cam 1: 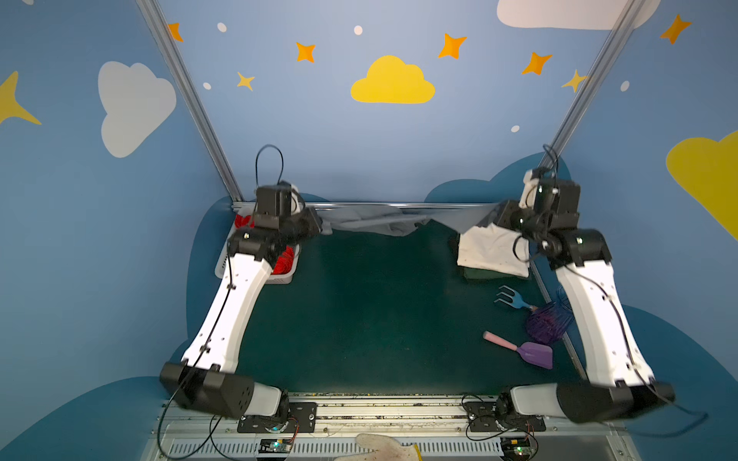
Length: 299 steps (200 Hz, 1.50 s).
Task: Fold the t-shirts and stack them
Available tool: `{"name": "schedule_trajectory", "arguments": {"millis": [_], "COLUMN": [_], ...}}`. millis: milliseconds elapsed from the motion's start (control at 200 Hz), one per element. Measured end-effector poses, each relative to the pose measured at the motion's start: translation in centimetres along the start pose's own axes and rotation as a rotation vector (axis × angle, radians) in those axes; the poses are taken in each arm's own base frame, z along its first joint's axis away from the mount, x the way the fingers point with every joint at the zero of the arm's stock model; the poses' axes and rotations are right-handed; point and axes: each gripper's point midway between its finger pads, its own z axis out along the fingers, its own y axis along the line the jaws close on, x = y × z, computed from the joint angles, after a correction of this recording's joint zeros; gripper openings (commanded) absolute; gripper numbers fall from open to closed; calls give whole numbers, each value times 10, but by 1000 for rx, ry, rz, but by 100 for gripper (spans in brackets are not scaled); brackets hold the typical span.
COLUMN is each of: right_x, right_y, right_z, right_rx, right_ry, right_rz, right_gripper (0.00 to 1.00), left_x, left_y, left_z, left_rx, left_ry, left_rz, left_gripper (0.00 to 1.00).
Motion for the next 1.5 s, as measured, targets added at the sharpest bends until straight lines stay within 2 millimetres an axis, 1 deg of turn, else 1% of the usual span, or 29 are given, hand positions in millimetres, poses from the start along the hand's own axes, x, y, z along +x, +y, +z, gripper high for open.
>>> {"name": "schedule_trajectory", "arguments": {"millis": [60, 150, 160, 195, 245, 305, 330, 340, 360, 420, 445, 470, 496, 511, 536, 556, 606, 646, 676, 721, 771, 846, 951, 1061, 1226, 1311, 1351, 1436, 1497], "right_x": [44, 122, 127, 160, 200, 242, 255, 261, 269, 285, 287, 288, 287, 287, 287, 287, 284, 277, 271, 260, 252, 239, 227, 216, 200, 202, 205, 220, 234], "right_y": [-16, -40, -41, -50, -59, -69, -73, -74, -77, -83, -84, -84, -84, -84, -83, -83, -81, -77, -74, -68, -63, -57, -49, -32, 0, 10, 13, 15, 12], "right_z": [-11, -16, -17, -19, -23, -33, -38, -40, -44, -54, -57, -60, -61, -62, -62, -63, -64, -63, -61, -57, -51, -41, -23, 1, 49, 74, 85, 109, 123], "right_rx": [22, 54, 56, 71, 90, 101, 102, 103, 105, 110, 109, 106, 102, 102, 104, 107, 121, 130, 134, 145, 155, 177, 184, 147, 88, 74, 75, 90, 106], "right_ry": [32, 132, 137, 190, 257, 321, 339, 347, 358, 375, 376, 376, 375, 376, 381, 390, 414, 431, 439, 450, 460, 472, 469, 471, 500, 527, 545, 598, 636], "right_rz": [15, 40, 42, 50, 63, 89, 96, 99, 109, 135, 142, 147, 155, 157, 166, 161, 155, 145, 138, 126, 113, 88, 59, 43, 15, 2, -4, -18, -25], "right_gripper": [0, 0, 0, 0, 0, 0, 0, 2, 4, 0, 3, 10, 23, 33, 46, 52, 63, 71, 75, 79, 80, 82, 83, 83, 83, 83, 83, 84, 84], "left_x": [47, 117, 122, 145, 171, 187, 189, 189, 189, 183, 178, 175, 172, 170, 167, 165, 160, 158, 158, 158, 160, 165, 171, 176, 161, 158, 160, 168, 161], "left_y": [32, 85, 89, 106, 127, 140, 142, 143, 143, 140, 138, 136, 134, 133, 131, 130, 129, 129, 130, 132, 135, 142, 153, 169, 177, 181, 185, 194, 190], "left_z": [6, 14, 14, 14, 10, 1, -3, -5, -9, -18, -21, -23, -26, -27, -28, -29, -28, -24, -21, -14, -3, 12, 34, 57, 100, 122, 130, 143, 150], "left_rx": [-50, -148, -156, -193, -240, -264, -264, -264, -261, -244, -234, -228, -221, -217, -215, -214, -218, -226, -235, -247, -264, -296, -333, -401, -460, -467, -474, -501, -490], "left_ry": [50, 150, 157, 189, 219, 216, 203, 198, 181, 133, 108, 93, 78, 70, 62, 56, 49, 50, 57, 73, 96, 132, 175, 232, 293, 309, 323, 364, 356], "left_rz": [-28, -82, -87, -108, -140, -154, -158, -161, -158, -164, -162, -161, -158, -158, -154, -153, -149, -148, -147, -147, -147, -151, -152, -162, -156, -151, -152, -149, -148], "left_gripper": [5, 20, 22, 32, 31, 31, 37, 40, 43, 44, 45, 46, 49, 50, 50, 50, 51, 56, 60, 61, 62, 68, 70, 72, 74, 75, 80, 82, 82]}}
